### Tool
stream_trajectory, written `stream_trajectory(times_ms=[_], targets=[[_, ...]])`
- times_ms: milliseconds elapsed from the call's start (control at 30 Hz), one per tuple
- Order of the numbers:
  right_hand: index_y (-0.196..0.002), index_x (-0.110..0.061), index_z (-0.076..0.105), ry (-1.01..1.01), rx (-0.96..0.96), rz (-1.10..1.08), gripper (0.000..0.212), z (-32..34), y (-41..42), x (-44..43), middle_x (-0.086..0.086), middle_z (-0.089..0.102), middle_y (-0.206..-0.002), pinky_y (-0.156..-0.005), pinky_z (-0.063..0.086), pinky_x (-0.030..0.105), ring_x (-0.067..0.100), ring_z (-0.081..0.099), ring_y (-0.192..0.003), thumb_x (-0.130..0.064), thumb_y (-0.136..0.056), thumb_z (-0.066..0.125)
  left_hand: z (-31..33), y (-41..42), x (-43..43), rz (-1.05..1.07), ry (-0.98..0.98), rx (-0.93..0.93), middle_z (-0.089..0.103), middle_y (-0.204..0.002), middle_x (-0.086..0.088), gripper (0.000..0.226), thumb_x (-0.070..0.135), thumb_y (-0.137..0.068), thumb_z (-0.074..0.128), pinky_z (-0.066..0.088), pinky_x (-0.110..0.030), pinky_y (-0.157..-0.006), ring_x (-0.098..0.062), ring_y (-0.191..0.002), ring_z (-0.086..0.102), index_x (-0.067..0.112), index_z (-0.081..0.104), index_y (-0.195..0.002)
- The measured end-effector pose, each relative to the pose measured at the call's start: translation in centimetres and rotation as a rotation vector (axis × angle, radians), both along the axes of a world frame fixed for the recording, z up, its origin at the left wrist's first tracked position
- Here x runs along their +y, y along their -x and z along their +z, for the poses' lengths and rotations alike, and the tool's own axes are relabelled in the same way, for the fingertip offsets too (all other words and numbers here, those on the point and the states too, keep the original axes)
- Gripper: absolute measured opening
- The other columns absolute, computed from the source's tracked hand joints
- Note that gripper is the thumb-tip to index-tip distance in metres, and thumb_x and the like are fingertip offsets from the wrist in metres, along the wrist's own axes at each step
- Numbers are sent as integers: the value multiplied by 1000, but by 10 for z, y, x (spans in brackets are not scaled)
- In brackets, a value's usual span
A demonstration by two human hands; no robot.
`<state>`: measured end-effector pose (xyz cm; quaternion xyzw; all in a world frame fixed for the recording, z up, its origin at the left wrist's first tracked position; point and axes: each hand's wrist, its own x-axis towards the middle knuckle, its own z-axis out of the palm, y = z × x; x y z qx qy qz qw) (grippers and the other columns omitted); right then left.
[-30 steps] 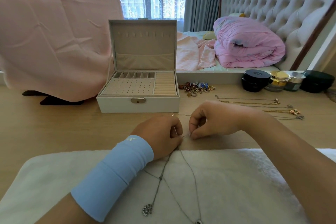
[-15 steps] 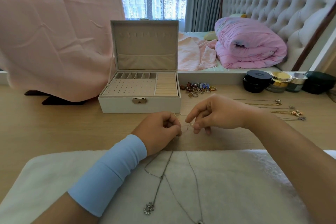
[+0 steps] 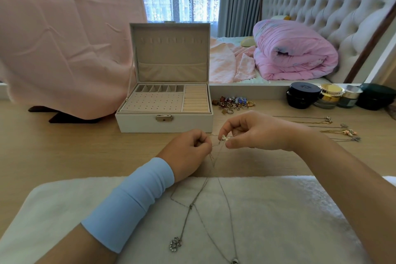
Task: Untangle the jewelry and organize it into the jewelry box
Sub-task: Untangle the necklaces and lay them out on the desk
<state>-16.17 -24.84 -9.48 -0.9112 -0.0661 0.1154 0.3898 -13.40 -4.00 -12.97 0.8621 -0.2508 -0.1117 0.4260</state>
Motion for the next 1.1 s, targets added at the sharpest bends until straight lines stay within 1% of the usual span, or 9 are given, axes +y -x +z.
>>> stream_trajectory(times_ms=[100, 267, 367, 567, 667, 733, 833, 933, 1100], targets=[[-101, -24, 69, 23, -40, 21, 18, -2, -1, 0, -10, 44, -59, -66, 41, 26, 11, 41, -57, -17, -86, 78, 2, 2, 0, 10, 14, 40, 56, -76, 1, 16, 20, -94, 48, 40, -28, -66, -14, -71, 48, 20, 56, -80], [-94, -23, 72, -36, -107, 19, 3, -4, -3, 1, 2, 55, -70, -61, 42, 24, 13, 47, -62, -23, -91, 73, 1, 3, -1, 59, 198, 71, 73, -82, 3, 10, 11, -91, 54, 52, -38, -78, -14, -74, 62, 14, 61, -85], [-94, -19, 76, -15, -152, 28, 11, -1, -3, 1, -11, 58, -64, -59, 42, 19, 3, 48, -55, -26, -96, 67, 2, 5, -1, 34, 334, 98, 69, -69, 1, 15, -1, -91, 53, 52, -38, -71, -17, -62, 61, 14, 54, -89], [-97, -19, 77, -19, -159, 2, 18, 6, 4, 6, -29, 56, -49, -58, 38, 4, -14, 54, -54, -20, -101, 60, 4, 8, -2, 50, 211, -6, 61, -63, 9, 34, 3, -89, 50, 47, -28, -63, -10, -58, 52, 25, 73, -76], [-64, -40, 74, -48, -161, -22, 41, 6, 5, 12, -16, 50, -47, -59, 37, 13, -1, 48, -49, -24, -100, 62, 4, 11, -4, 74, 181, -60, 63, -62, 7, 18, 19, -89, 61, 44, -17, -57, -7, -54, 50, 25, 76, -79], [-51, -35, 68, -65, -165, -42, 48, 3, 4, 15, -6, 43, -52, -62, 38, 27, 10, 41, -52, -27, -98, 63, 3, 11, -3, 82, 139, -118, 67, -65, 7, 9, 29, -85, 70, 44, -11, -55, -6, -56, 56, 26, 75, -77], [-62, -14, 70, -166, -123, -83, 38, 0, 3, 16, 1, 43, -56, -61, 38, 36, 21, 38, -58, -25, -97, 61, 1, 9, -1, 80, 111, -148, 65, -65, 13, 10, 27, -84, 72, 41, -8, -56, 3, -57, 55, 27, 73, -74], [-87, -14, 81, -198, -103, -91, 24, 0, 2, 15, 0, 45, -56, -58, 39, 31, 25, 38, -61, -27, -96, 63, 0, 7, 0, 56, 132, -147, 65, -66, 2, 11, 26, -86, 70, 48, -23, -63, -5, -59, 53, 23, 71, -75], [-88, 0, 75, -130, -60, -47, 38, 0, 2, 12, 6, 51, -61, -57, 43, 29, 22, 45, -61, -38, -90, 71, 2, 9, 1, -10, 239, -52, 68, -71, -7, 9, 19, -89, 67, 56, -35, -70, -14, -62, 66, 14, 69, -82]])
